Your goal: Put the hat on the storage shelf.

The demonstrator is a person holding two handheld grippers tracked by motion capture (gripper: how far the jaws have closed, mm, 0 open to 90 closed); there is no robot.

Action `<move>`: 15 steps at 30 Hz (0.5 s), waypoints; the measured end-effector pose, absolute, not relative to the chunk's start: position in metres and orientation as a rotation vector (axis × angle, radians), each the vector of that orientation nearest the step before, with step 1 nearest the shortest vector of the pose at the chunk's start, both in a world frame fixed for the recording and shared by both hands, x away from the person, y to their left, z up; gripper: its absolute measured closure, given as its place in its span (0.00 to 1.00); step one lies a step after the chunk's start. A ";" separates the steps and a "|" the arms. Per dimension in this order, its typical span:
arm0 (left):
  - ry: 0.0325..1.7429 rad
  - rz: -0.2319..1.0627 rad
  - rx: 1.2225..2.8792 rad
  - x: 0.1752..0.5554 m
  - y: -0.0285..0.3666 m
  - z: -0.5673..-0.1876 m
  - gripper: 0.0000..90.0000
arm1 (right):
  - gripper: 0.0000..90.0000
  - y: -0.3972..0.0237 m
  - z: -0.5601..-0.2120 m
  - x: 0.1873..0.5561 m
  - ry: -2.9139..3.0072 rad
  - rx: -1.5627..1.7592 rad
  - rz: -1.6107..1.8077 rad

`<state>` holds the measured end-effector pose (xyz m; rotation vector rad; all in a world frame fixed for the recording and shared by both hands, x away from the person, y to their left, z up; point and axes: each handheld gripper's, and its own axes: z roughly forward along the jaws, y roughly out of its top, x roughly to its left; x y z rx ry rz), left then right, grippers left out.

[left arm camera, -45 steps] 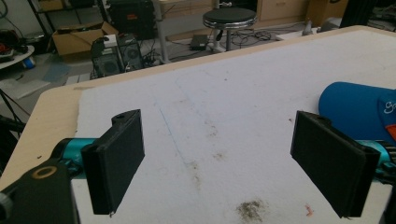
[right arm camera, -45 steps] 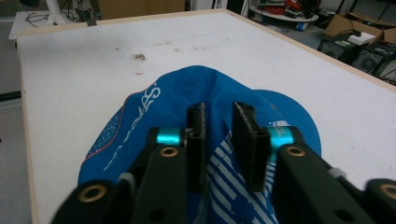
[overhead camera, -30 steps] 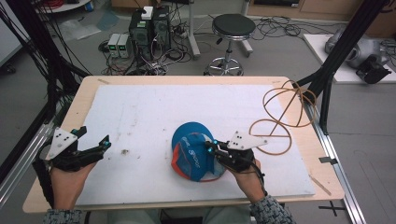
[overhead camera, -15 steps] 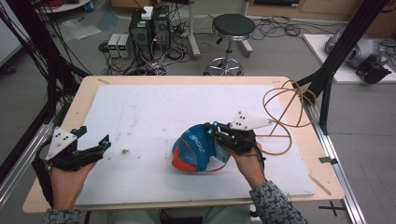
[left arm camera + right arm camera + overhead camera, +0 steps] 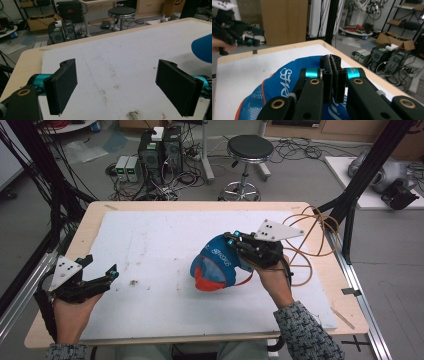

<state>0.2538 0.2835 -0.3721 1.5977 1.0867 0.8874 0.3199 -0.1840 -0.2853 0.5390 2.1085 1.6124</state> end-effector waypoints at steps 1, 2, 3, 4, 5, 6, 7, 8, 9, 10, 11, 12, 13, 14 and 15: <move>1.087 0.886 1.597 0.254 0.283 -0.372 0.20 | 0.99 -0.186 -0.277 0.321 2.095 0.528 1.610; 1.085 0.884 1.599 0.254 0.283 -0.372 0.20 | 0.99 -0.186 -0.277 0.321 2.095 0.528 1.610; 1.083 0.884 1.599 0.254 0.283 -0.372 0.20 | 0.99 -0.188 -0.269 0.321 2.075 0.523 1.614; 1.082 0.885 1.600 0.254 0.283 -0.372 0.20 | 0.99 -0.188 -0.269 0.321 2.075 0.523 1.614; 1.081 0.884 1.598 0.254 0.283 -0.372 0.20 | 0.99 -0.192 -0.260 0.322 2.047 0.523 1.626; 1.081 0.884 1.598 0.254 0.283 -0.372 0.20 | 0.99 -0.192 -0.260 0.322 2.047 0.523 1.626; 1.082 0.883 1.598 0.254 0.282 -0.372 0.20 | 0.98 -0.196 -0.252 0.323 2.022 0.527 1.629; 1.080 0.883 1.598 0.254 0.282 -0.371 0.20 | 0.98 -0.196 -0.252 0.323 2.022 0.527 1.629; 1.078 0.883 1.602 0.254 0.282 -0.371 0.20 | 0.99 -0.201 -0.245 0.325 2.005 0.524 1.631; 1.078 0.884 1.601 0.254 0.282 -0.371 0.20 | 0.99 -0.201 -0.245 0.325 2.005 0.524 1.631; 1.079 0.883 1.602 0.254 0.282 -0.371 0.20 | 0.99 -0.203 -0.241 0.326 1.999 0.532 1.630; 1.078 0.882 1.603 0.254 0.282 -0.371 0.20 | 0.98 -0.206 -0.238 0.327 1.992 0.539 1.632; 1.078 0.883 1.603 0.254 0.282 -0.371 0.20 | 0.99 -0.211 -0.231 0.330 1.977 0.544 1.640; 1.079 0.883 1.601 0.254 0.282 -0.371 0.20 | 0.99 -0.211 -0.231 0.330 1.977 0.544 1.640; 1.079 0.883 1.602 0.254 0.282 -0.371 0.20 | 0.99 -0.217 -0.223 0.333 1.961 0.551 1.633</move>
